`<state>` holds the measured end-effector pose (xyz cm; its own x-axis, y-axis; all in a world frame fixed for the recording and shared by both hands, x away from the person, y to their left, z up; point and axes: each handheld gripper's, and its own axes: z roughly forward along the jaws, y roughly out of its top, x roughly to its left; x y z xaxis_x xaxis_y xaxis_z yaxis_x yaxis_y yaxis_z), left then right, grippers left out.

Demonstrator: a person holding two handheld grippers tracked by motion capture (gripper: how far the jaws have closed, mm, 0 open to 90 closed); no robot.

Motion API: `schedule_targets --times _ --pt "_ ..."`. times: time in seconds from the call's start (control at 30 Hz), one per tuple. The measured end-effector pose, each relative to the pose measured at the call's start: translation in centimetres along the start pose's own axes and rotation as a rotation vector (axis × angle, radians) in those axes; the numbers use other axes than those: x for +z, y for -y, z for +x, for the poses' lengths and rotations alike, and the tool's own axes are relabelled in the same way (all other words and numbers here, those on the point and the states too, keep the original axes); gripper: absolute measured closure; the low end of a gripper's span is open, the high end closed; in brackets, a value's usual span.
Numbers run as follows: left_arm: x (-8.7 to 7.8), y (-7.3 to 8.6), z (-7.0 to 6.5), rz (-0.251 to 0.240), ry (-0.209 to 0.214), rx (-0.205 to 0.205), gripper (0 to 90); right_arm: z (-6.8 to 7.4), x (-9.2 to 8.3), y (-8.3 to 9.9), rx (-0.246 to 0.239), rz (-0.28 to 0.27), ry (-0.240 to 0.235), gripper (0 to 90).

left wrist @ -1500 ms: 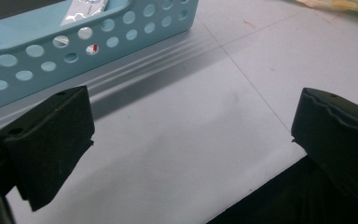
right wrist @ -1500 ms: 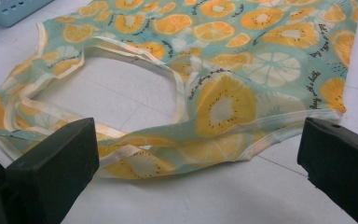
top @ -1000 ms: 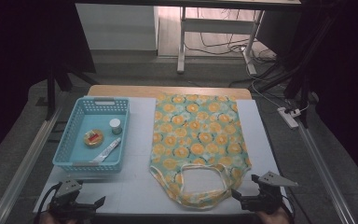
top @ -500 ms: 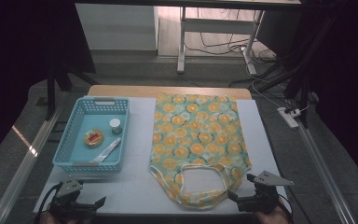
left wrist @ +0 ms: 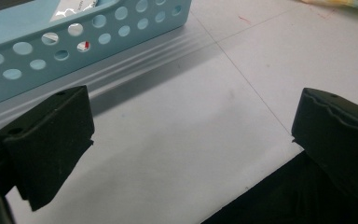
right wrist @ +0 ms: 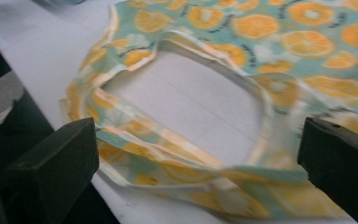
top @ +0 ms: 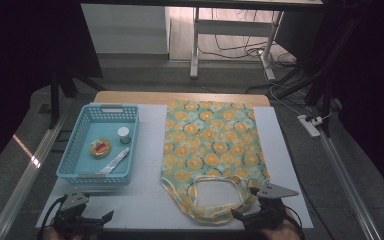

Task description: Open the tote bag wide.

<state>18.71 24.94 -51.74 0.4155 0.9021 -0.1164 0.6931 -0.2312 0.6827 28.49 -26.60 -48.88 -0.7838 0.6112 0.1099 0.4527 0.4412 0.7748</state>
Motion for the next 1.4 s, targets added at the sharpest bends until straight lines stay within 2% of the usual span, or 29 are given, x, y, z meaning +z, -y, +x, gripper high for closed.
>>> schedule_targets --times 0.2,0.43,0.53,0.67,0.8,0.93,1.03,1.2,1.33,1.4 --pt "0.0 0.0 0.0 0.002 0.002 0.003 0.0 1.0 0.9 -0.5 -0.039 0.019 -0.012 0.0" --pt "0.0 0.0 0.0 0.005 0.002 0.003 0.0 2.3 2.5 -1.2 -0.085 0.051 -0.053 0.0" --pt "0.1 0.0 0.0 0.005 0.001 0.005 0.0 3.2 3.9 -1.5 -0.122 0.085 -0.077 0.0" --pt "0.1 0.0 0.0 0.005 0.002 0.004 0.0 3.7 4.7 -1.6 -0.146 0.106 -0.091 0.0" --pt "0.1 0.0 0.0 0.006 0.001 0.005 0.0 4.3 5.5 -2.0 -0.176 0.12 -0.111 3.4" --pt "0.1 0.0 0.0 0.006 0.001 0.006 0.0 5.0 6.0 -2.4 -0.219 0.136 -0.159 25.7" --pt "0.1 0.0 0.0 0.007 0.001 0.008 0.0 5.2 6.1 -2.6 -0.23 0.153 -0.199 43.5" --pt "0.1 -0.1 -0.1 0.008 0.0 0.01 0.0 5.6 6.8 -2.8 -0.248 0.199 -0.246 56.9" --pt "0.1 -0.1 -0.1 0.01 -0.001 0.013 0.0 5.9 7.5 -2.5 -0.278 0.247 -0.249 67.2" --pt "0.1 -0.1 -0.1 0.01 0.0 0.015 0.0 5.8 7.7 -2.5 -0.282 0.266 -0.25 76.4"
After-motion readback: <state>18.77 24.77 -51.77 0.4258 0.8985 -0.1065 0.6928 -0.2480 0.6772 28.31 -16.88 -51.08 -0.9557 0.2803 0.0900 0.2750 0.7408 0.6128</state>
